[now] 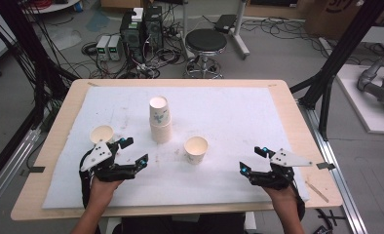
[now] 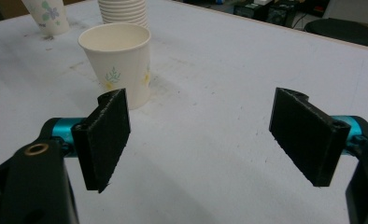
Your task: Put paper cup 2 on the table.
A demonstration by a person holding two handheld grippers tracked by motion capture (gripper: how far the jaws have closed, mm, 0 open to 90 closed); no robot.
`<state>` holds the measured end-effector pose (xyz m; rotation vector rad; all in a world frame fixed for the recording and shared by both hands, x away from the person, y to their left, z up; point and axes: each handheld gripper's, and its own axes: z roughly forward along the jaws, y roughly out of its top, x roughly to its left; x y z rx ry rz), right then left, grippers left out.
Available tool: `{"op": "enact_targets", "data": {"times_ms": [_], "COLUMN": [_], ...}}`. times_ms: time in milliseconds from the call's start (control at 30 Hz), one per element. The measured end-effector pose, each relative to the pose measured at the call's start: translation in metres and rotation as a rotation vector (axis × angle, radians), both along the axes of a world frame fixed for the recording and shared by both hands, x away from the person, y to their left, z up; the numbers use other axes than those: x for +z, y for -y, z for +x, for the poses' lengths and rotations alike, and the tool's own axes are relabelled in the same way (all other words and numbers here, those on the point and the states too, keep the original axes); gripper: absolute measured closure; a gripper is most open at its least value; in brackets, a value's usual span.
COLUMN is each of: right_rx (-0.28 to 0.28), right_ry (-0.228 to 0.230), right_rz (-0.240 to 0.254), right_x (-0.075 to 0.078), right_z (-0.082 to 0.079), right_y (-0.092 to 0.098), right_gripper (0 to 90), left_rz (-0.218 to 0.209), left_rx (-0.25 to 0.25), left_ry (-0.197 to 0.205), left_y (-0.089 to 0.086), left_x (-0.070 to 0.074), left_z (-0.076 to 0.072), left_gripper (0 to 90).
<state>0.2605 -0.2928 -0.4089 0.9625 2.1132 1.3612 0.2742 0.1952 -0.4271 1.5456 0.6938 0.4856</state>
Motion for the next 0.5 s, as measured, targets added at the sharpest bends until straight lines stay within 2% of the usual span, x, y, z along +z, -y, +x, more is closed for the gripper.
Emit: {"op": "enact_targets", "data": {"times_ms": [500], "right_rx": [0.003], "right_ry": [0.006], "right_rz": [0.004], "right_x": [0.0], "right_z": [0.0005], "right_y": [0.0009], "right_gripper": [21.0], "left_rz": [0.001], "left_rx": [0.004], "left_ry": [-0.007], "left_y": [-0.001], "left_x": [-0.0016], "left_z": [0.0008], "left_gripper": [16.0]}}
